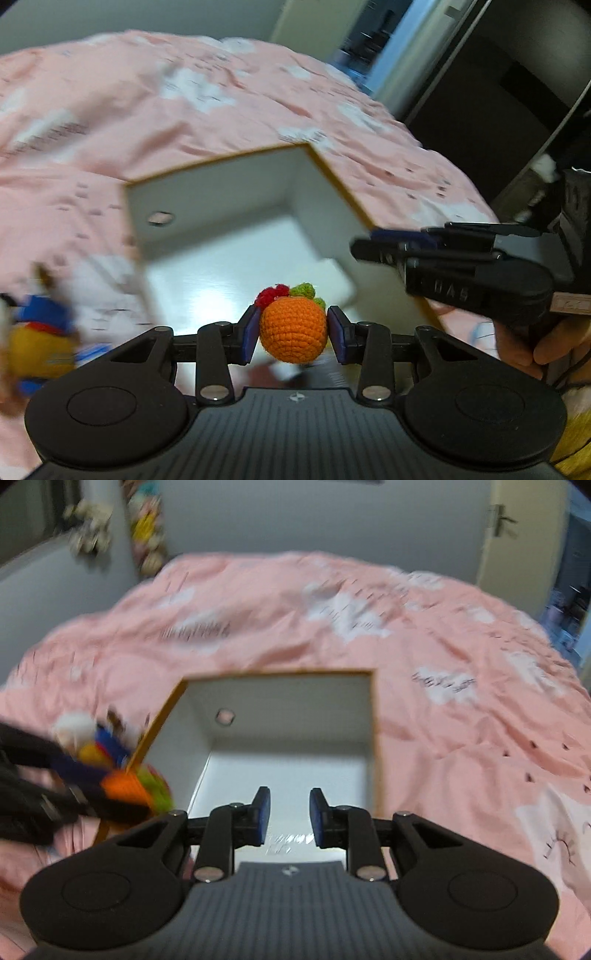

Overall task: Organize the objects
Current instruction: 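Carry the orange keychain into the box and release it with the left gripper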

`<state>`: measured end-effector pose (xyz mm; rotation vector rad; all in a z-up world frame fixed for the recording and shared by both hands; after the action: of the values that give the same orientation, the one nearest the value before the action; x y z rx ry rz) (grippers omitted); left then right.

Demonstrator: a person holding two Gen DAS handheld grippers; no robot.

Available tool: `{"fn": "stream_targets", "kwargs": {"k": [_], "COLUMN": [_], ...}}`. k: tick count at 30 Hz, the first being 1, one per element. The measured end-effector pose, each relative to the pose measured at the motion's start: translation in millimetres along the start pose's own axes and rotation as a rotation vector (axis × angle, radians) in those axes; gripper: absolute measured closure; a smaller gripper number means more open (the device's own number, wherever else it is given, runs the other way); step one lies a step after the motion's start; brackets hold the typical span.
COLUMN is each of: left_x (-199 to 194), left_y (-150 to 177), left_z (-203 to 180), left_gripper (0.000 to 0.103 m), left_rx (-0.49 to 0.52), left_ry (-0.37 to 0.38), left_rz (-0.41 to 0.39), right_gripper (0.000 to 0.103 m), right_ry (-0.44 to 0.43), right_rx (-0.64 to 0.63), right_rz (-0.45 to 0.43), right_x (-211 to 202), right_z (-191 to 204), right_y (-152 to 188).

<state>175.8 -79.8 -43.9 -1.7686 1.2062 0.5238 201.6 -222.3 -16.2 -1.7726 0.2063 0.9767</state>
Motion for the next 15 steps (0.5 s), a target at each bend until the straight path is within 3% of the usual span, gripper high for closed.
{"fn": "stream_targets", "kwargs": {"k": [7,15], "left_x": [60.5,110.0], "left_y": [10.1,14.9], "left_z": [-35.4,-42.2], "left_gripper": [0.059,0.058], "left_rx": [-0.032,-0.098], "left_ry": [0.096,0.107], "left_rz": [0.11,0.202], "right_gripper": [0.06,0.054], "right_ry": [0.186,0.227], "right_rx": [0.219,0.243], "right_rz": [-0.103,-0.128], "right_x": [-30.0,-31.5], "right_z": [-41.3,-53.9], "right_y": [19.0,27.1]}}
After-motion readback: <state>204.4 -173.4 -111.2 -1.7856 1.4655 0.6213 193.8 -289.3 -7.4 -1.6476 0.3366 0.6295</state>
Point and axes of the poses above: each gripper's, at about its wrist camera, not at the fingertips, and x roughly the way its jaws point, z to its left, y to its underside, the point moved 6 cm from there along x, roughly the way its jaws point, and after that the axes turned 14 degrees about -x, right-handed, at the moved point
